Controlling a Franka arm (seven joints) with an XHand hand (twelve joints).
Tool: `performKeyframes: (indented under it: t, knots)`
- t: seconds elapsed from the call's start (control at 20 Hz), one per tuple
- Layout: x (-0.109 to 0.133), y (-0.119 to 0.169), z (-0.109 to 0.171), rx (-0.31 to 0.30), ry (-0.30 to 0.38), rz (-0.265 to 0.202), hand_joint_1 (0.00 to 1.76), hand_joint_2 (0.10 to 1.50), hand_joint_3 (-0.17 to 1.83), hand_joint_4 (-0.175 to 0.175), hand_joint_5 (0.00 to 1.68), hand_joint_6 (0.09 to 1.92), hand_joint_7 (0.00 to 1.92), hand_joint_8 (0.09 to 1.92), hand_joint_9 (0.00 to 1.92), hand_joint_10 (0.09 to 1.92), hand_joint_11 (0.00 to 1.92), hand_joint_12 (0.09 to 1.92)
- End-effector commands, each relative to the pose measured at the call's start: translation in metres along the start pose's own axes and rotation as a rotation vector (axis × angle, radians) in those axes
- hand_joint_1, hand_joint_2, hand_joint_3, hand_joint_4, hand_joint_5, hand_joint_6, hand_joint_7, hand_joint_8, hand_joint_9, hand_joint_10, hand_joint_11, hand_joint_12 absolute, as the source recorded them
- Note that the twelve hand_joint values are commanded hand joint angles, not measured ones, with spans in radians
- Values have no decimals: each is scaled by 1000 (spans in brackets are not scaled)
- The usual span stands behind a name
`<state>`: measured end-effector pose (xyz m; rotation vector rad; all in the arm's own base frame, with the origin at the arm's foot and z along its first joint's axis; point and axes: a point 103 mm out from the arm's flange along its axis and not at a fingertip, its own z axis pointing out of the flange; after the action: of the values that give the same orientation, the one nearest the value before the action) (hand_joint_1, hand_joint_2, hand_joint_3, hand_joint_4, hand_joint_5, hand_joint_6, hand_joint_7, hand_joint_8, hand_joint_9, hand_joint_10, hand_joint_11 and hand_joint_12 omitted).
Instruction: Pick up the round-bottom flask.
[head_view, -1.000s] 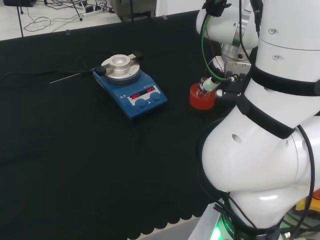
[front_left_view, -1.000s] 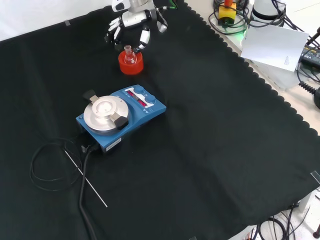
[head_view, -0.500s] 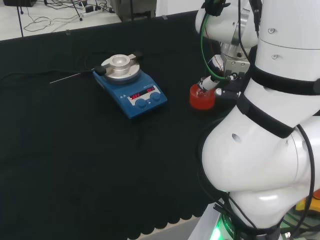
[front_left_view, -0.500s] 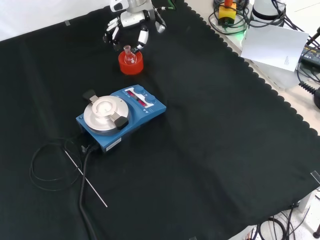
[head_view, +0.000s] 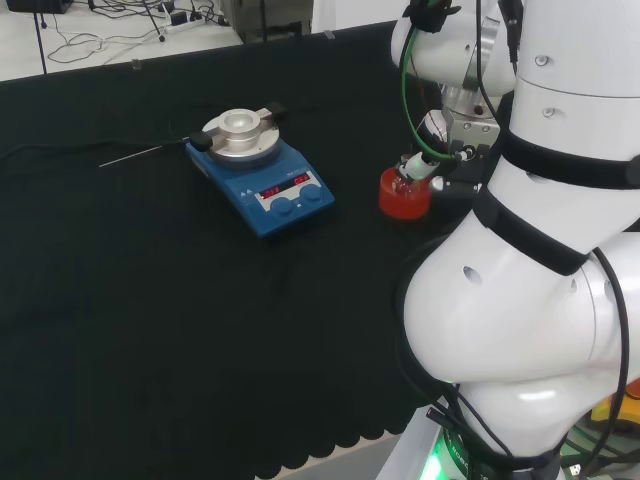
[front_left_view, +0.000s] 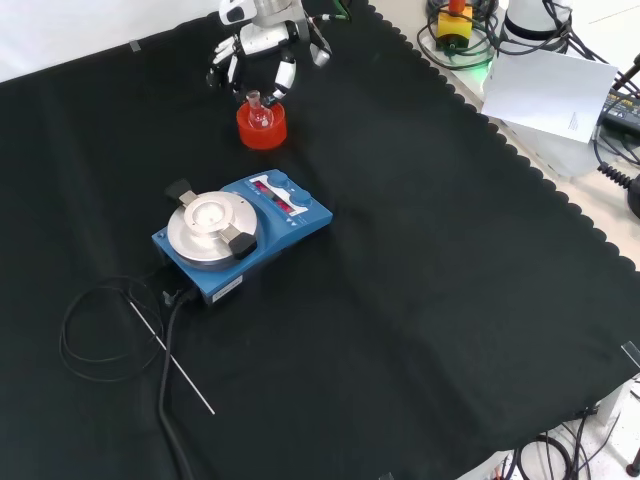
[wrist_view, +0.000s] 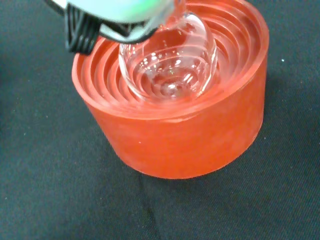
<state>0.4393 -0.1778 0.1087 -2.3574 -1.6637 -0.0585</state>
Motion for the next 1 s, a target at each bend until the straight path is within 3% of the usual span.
performKeyframes:
  t: [0.05,0.2,0.4,0.65,1.0]
  knots:
    - [2,0,0,-18,-11,3,1074,853,355,166,1143,769,285,658,488,650,236,1358]
    - [5,0,-2,-29,-21,7,1091,810,425,169,1181,746,314,648,526,624,280,1340]
    - [3,-2,-6,-23,-14,21,1125,697,650,77,1194,811,346,642,564,600,330,1324]
    - [2,-7,-20,-25,1,30,1142,651,747,10,1192,858,353,644,575,597,345,1323]
    - [15,-23,-54,-51,43,31,1154,630,792,-45,1189,883,354,647,577,598,351,1323]
